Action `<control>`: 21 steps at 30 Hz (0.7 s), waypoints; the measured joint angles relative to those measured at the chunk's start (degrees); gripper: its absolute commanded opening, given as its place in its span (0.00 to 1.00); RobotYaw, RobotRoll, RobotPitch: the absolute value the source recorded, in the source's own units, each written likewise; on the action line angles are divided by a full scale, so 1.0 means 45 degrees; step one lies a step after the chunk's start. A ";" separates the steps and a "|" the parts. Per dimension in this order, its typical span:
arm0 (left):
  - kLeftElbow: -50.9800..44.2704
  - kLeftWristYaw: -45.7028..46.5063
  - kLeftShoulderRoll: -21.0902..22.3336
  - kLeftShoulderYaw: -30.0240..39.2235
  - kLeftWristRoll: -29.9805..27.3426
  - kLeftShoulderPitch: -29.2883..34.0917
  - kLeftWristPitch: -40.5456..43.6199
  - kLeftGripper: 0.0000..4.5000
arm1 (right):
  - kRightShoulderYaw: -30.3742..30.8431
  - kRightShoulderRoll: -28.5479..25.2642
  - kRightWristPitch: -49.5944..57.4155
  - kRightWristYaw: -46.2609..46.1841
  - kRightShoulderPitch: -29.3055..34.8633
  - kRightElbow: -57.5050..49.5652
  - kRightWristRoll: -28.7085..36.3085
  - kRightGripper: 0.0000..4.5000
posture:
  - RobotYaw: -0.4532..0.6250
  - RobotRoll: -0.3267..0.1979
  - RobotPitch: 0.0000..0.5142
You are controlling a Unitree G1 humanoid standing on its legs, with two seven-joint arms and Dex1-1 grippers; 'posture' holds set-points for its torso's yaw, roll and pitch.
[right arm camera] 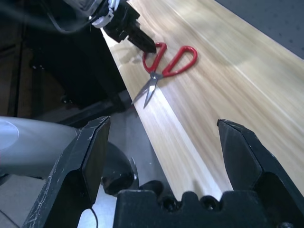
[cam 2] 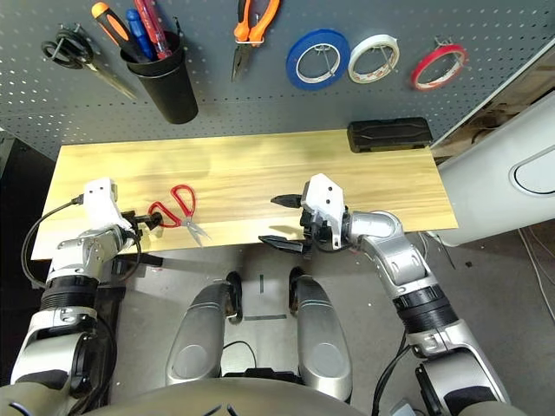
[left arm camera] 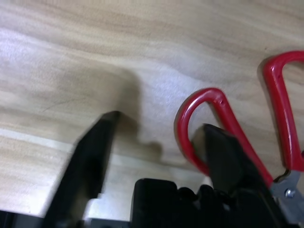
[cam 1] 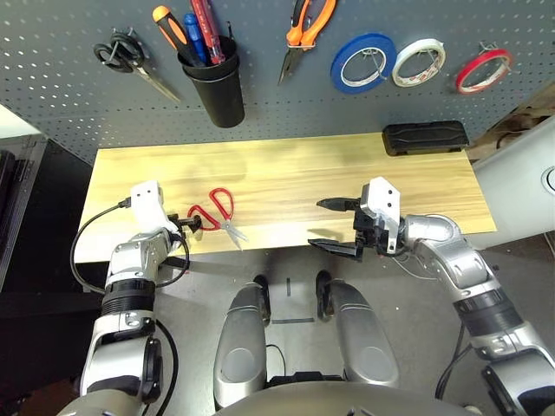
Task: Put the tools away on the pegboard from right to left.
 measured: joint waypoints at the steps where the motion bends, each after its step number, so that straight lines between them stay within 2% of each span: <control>1: 0.0029 0.0029 -0.0046 0.0007 0.0007 0.0000 -0.0109 0.54 | -0.0002 -0.0039 0.0002 -0.0001 0.0027 -0.0019 0.0011 1.00 | 0.33 0.62 0.69; 7: -0.0011 0.0130 -0.0223 0.0101 0.0030 0.0000 -0.0336 0.03 | -0.0003 -0.0352 -0.0012 0.0100 0.0001 -0.0104 0.0094 1.00 | 0.34 0.62 0.65; 8: -0.0047 0.0171 -0.0217 0.0153 0.0020 -0.0001 -0.0315 0.01 | -0.0003 -0.0446 -0.0017 0.0133 -0.0029 -0.0102 0.0096 1.00 | 0.35 0.62 0.63; 14: -0.0686 0.0178 -0.0383 0.0285 -0.0095 0.0114 -0.0052 0.01 | -0.0041 -0.0604 -0.0380 0.0420 -0.0681 0.0476 0.0104 1.00 | 0.37 0.62 0.55; 21: -0.3025 0.0096 -0.0372 0.0585 -0.0302 0.0451 0.0492 0.01 | -0.0278 -0.0625 -0.1146 0.0925 -0.1327 0.1524 0.0178 1.00 | 0.41 0.62 0.40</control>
